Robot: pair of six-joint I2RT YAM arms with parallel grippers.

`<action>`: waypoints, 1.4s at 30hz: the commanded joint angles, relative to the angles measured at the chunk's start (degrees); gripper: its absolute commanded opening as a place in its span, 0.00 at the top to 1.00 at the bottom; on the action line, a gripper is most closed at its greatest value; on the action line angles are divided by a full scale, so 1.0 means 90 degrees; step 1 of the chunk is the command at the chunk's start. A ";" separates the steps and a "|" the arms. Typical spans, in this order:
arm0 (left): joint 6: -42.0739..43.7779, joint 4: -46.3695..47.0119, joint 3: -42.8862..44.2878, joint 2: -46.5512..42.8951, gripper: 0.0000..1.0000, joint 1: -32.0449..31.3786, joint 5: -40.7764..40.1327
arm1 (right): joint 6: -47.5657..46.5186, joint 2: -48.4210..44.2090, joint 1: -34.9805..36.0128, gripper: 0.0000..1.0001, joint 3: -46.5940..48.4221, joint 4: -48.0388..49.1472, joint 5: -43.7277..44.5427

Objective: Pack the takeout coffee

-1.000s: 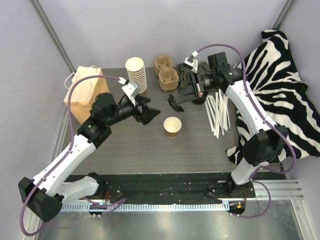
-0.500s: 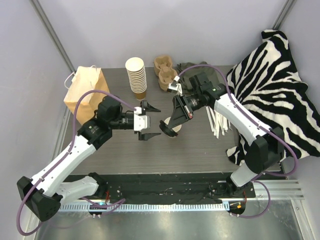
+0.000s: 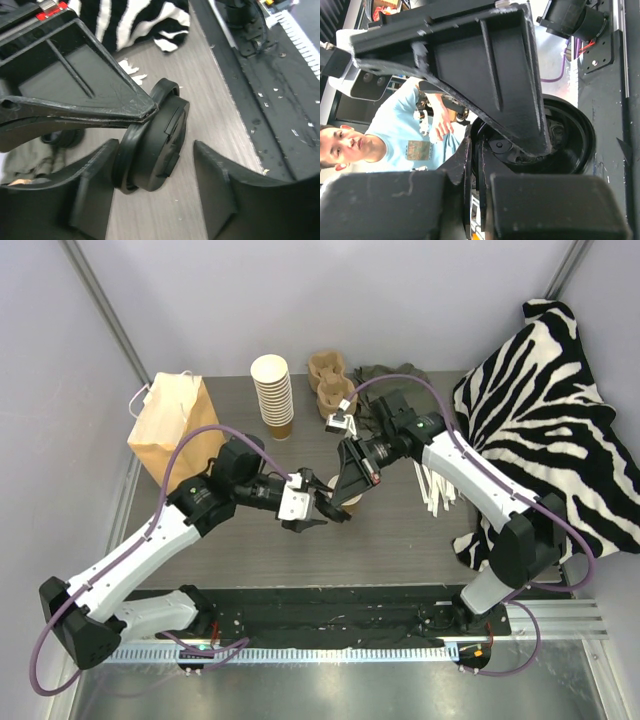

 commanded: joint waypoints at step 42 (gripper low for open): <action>-0.9025 0.3193 0.0770 0.1207 0.96 0.0733 -0.5170 | 0.3326 -0.0832 -0.2698 0.38 -0.0436 0.1665 0.4538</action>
